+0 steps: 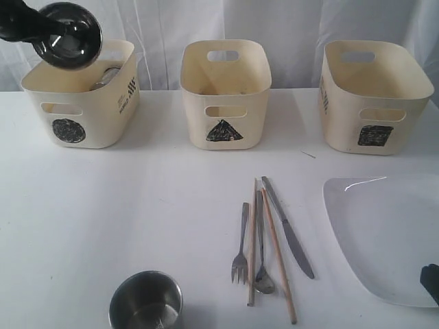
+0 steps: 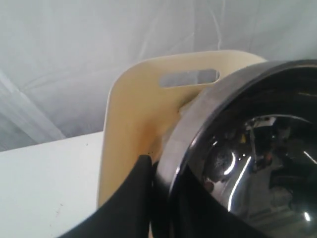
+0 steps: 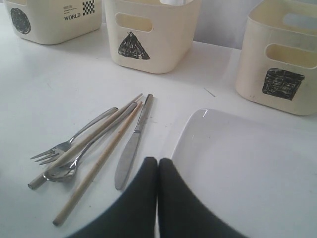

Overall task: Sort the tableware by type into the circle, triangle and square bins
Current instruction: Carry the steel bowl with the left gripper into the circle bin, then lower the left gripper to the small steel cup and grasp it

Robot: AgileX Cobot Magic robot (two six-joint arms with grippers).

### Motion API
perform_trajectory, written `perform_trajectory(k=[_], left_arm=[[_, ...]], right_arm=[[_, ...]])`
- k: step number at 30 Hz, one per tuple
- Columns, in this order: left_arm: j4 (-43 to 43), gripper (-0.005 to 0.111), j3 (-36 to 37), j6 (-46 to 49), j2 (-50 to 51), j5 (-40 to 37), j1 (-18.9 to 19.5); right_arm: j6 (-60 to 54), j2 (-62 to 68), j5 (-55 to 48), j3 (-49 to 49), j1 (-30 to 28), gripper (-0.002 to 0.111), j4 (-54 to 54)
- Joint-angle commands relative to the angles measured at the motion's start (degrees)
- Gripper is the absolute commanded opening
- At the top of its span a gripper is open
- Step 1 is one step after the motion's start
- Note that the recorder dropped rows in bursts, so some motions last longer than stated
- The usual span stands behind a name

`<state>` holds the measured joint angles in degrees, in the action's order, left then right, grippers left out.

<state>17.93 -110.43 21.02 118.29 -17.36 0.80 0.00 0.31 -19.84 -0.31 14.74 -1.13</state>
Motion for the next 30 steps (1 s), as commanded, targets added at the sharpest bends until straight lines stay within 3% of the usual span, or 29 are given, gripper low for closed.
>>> perform_trajectory(k=[1, 3, 5, 8, 11, 14, 19, 23, 26, 30], left_arm=[[0.46, 0.024, -1.59, 0.34, 2.87, 1.24, 0.18], [0.46, 0.040, -1.59, 0.22, 3.00, 1.24, 0.18], [0.57, 0.046, -1.68, -1.19, 2.44, 0.13, 0.18], [2.36, 0.038, -1.55, -0.93, -0.05, -3.36, 0.04], [8.62, 0.028, -0.49, 7.60, -3.91, -10.37, -0.17], [14.10, 0.028, 4.07, 12.51, -9.21, -16.37, -0.17], [13.98, 0.028, 17.31, 13.24, -21.04, -18.99, -0.17], [16.53, 0.028, 33.71, 13.71, -32.01, -17.93, -1.06], [16.56, 0.028, 46.03, 13.76, -40.77, -15.97, -4.07], [16.73, 0.028, 59.89, 13.76, -49.76, -15.67, -12.14]], right_arm=[[0.00, -0.31, 0.12, 0.31, 0.09, 0.000, 0.13], [0.00, -0.31, 0.12, 0.31, 0.09, 0.000, 0.13], [0.00, -0.31, 0.12, 0.31, 0.09, 0.000, 0.13], [0.00, -0.31, 0.12, 0.31, 0.09, 0.000, 0.13], [0.00, -0.31, 0.12, 0.31, 0.09, 0.000, 0.13], [0.00, -0.31, 0.12, 0.31, 0.09, 0.000, 0.13], [0.00, -0.31, 0.12, 0.31, 0.09, 0.000, 0.13], [0.00, -0.31, 0.12, 0.31, 0.09, 0.000, 0.13], [0.00, -0.31, 0.12, 0.31, 0.09, 0.000, 0.13], [0.00, -0.31, 0.12, 0.31, 0.09, 0.000, 0.13]])
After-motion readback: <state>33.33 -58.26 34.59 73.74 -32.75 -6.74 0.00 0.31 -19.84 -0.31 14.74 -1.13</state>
